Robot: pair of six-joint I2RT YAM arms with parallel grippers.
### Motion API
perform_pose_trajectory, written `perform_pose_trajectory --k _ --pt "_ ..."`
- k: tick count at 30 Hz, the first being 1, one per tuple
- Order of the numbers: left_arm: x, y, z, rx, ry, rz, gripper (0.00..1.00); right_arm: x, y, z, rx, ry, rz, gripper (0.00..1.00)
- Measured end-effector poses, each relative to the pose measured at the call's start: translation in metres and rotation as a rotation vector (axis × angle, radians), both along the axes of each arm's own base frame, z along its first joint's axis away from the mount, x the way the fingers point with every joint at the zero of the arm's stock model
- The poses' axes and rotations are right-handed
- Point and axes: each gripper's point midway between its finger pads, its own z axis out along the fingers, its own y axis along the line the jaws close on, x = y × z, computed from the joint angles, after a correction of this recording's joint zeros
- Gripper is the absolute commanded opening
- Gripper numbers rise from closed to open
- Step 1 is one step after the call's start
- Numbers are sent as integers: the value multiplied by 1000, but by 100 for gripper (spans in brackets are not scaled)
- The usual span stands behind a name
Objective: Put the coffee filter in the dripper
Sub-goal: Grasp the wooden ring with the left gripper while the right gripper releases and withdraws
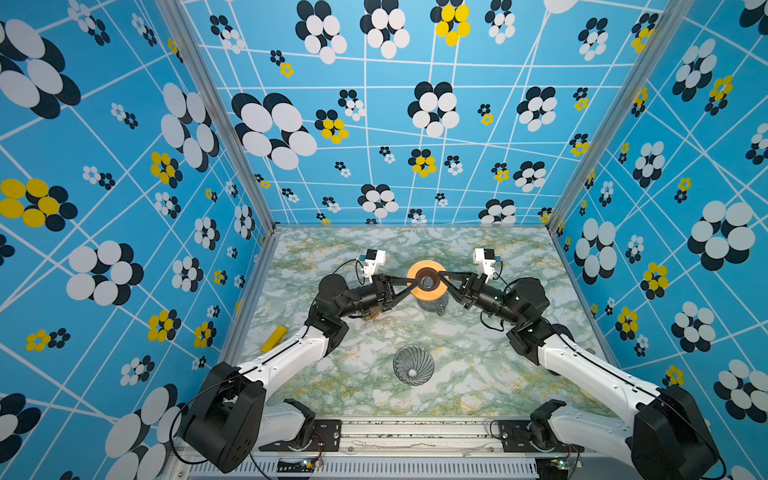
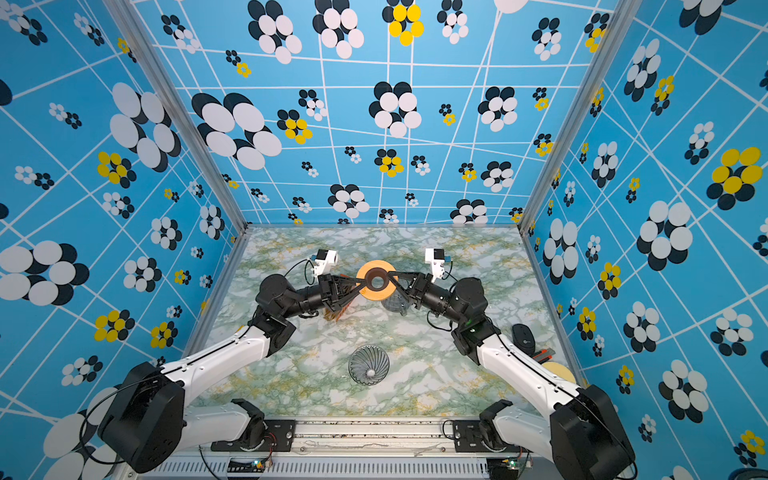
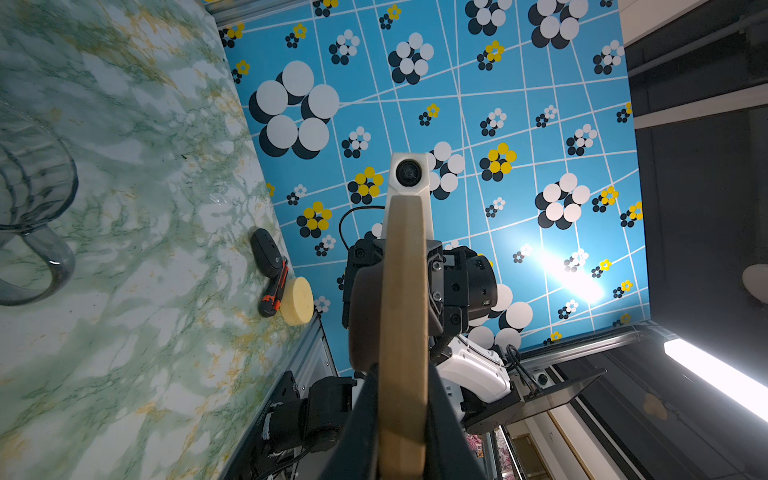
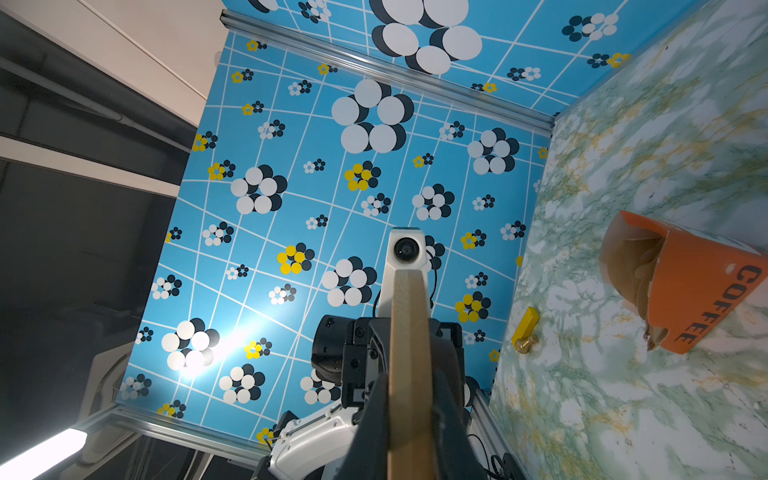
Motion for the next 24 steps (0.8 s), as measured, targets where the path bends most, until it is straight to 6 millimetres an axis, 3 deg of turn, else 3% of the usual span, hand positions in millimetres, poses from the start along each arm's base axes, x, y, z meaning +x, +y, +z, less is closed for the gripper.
perform_pose_trajectory --k 11,24 --pt "1 0 -3 13 -2 3 11 0 0 -9 -43 0 -4 30" --pt "-3 2 -7 54 -16 12 11 -17 -13 -6 -121 -40 -35 42"
